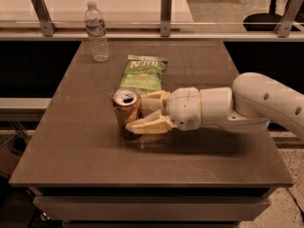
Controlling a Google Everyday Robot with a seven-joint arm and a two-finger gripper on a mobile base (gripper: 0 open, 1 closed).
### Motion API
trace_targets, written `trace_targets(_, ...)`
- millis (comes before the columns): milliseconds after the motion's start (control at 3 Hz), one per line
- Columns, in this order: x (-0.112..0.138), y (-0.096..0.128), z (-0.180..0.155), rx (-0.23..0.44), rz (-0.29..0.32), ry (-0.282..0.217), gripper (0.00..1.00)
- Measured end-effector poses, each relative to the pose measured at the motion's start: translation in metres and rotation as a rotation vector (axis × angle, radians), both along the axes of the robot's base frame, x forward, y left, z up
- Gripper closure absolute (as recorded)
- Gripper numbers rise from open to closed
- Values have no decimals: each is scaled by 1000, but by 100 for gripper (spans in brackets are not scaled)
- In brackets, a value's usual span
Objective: Knock orange can over
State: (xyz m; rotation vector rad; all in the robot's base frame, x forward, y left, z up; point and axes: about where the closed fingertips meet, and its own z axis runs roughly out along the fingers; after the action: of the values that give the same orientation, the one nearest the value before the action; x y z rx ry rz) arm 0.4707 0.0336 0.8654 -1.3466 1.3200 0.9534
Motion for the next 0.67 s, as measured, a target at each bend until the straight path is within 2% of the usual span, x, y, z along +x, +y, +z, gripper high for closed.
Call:
trace_targets(333, -1, 2, 1, -1, 4, -2, 100)
trace_targets(667, -2, 3, 3, -8, -1, 0, 100)
